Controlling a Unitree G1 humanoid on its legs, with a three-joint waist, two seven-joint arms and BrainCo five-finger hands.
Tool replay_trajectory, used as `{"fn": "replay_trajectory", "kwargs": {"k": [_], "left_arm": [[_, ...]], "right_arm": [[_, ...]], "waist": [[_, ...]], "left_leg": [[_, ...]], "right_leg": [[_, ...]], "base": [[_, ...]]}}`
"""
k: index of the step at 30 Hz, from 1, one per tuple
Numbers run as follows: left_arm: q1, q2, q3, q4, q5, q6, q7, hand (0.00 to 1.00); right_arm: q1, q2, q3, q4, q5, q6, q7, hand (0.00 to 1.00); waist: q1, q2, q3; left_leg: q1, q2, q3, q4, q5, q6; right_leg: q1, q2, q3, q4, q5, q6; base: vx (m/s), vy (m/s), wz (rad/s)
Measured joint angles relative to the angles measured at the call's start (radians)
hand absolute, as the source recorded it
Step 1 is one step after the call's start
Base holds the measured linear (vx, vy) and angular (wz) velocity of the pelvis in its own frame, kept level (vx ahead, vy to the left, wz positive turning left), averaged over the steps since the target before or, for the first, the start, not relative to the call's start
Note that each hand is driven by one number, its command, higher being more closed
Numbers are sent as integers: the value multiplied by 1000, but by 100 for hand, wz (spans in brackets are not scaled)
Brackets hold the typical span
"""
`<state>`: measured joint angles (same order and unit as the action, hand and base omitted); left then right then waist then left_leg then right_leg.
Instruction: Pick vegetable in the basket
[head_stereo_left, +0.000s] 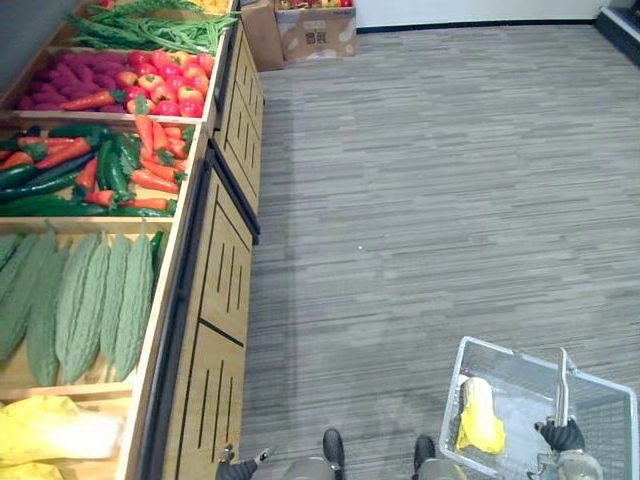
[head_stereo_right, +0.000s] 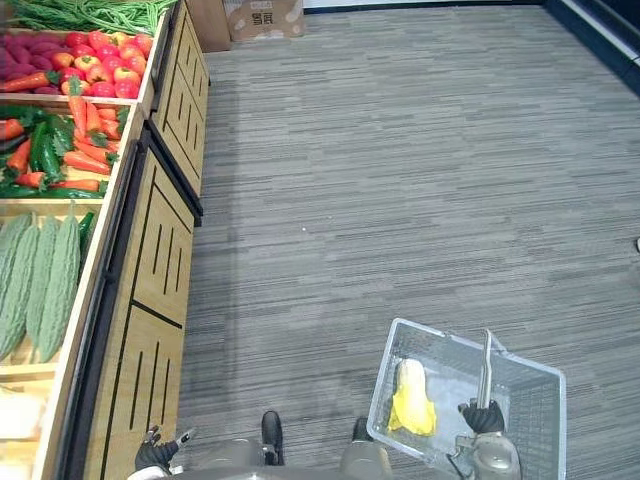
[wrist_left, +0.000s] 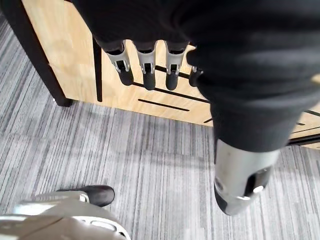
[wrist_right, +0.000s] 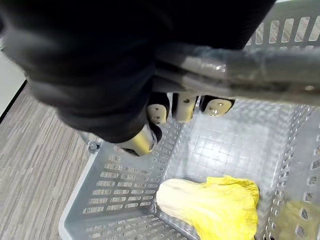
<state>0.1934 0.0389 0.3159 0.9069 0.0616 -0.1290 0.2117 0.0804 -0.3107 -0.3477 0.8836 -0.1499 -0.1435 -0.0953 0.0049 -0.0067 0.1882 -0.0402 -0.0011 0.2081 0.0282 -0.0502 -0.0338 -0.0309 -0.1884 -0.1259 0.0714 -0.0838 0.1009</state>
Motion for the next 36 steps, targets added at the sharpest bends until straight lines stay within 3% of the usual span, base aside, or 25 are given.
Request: {"fn": "replay_trajectory", "kwargs": {"k": [10,18,20,21,23,25,27,29,30,32,33,35,36], "left_arm": [[1,41,-53,2,2,0,-6,0],[5,40,-86,3,2,0,-24,0],[6,39,-88,5,8,1,-24,0],[10,39,-105,9,37,1,-25,0],[25,53,-116,9,70,2,-28,0],[34,64,-118,9,77,7,-30,0],[26,71,-121,8,78,8,-30,0],[-3,73,-120,7,77,8,-29,0],[-25,74,-116,-1,75,8,-28,0],[-38,74,-113,-13,70,9,-25,0],[-53,75,-112,-38,70,8,-21,0],[-72,74,-112,-66,69,8,-20,0],[-88,72,-112,-73,67,8,-19,0]], "right_arm": [[-72,-87,24,-11,-6,-11,21,100],[-61,-93,52,-5,-8,-9,32,100],[-52,-92,46,-5,-8,-8,32,100],[-53,-90,43,-5,-8,-5,32,100],[-33,-60,39,-7,-6,-2,29,100],[-28,-36,30,-9,-2,2,18,100],[-34,-26,31,-17,-2,-5,12,100],[-53,-26,31,-17,-3,-11,13,100],[-62,-21,30,-16,-3,-10,13,100],[-66,-13,27,-16,-3,-10,13,100],[-64,12,-1,-16,-3,-6,12,100],[-51,38,-20,-15,-2,2,10,100],[-46,43,-43,-15,1,6,7,100]], "waist": [[4,-5,1],[2,-17,3],[1,-18,4],[2,-9,8],[-3,-22,16],[-10,-28,24],[-28,-27,27],[-28,-22,35],[-28,-27,51],[-28,-34,52],[-29,-47,56],[-32,-51,60],[-41,-32,55]], "left_leg": [[14,-4,40,-41,7,16],[40,-6,56,-68,11,22],[53,-11,53,-83,-7,33],[64,-4,50,-95,-13,41],[125,-8,48,-98,-27,54],[172,-5,36,-93,-49,72],[181,3,28,-90,-62,80],[181,21,27,-83,-76,70],[180,33,27,-66,-94,52],[183,37,25,-51,-112,30],[202,46,22,-23,-140,-12],[229,71,-6,16,-204,-52],[235,107,-26,39,-236,-80]], "right_leg": [[-37,6,50,4,7,10],[-41,9,63,17,7,13],[-81,-3,52,119,-19,48],[-144,0,54,259,-20,50],[-224,-20,58,522,-2,25],[-271,-30,68,663,20,21],[-302,-37,42,626,-12,-10],[-314,-31,-2,457,-4,-5],[-314,-30,-11,270,19,24],[-312,-36,-11,124,48,30],[-308,-43,-11,21,69,41],[-305,-40,-7,34,101,33],[-311,-17,-12,97,146,28]], "base": [[4,20,-15],[-4,-9,-8],[1,2,-4],[-25,16,-4],[12,29,0],[89,22,7],[149,14,16],[239,-31,10],[208,-51,6],[325,-112,7],[603,-292,19],[461,-269,38],[447,-264,52]]}}
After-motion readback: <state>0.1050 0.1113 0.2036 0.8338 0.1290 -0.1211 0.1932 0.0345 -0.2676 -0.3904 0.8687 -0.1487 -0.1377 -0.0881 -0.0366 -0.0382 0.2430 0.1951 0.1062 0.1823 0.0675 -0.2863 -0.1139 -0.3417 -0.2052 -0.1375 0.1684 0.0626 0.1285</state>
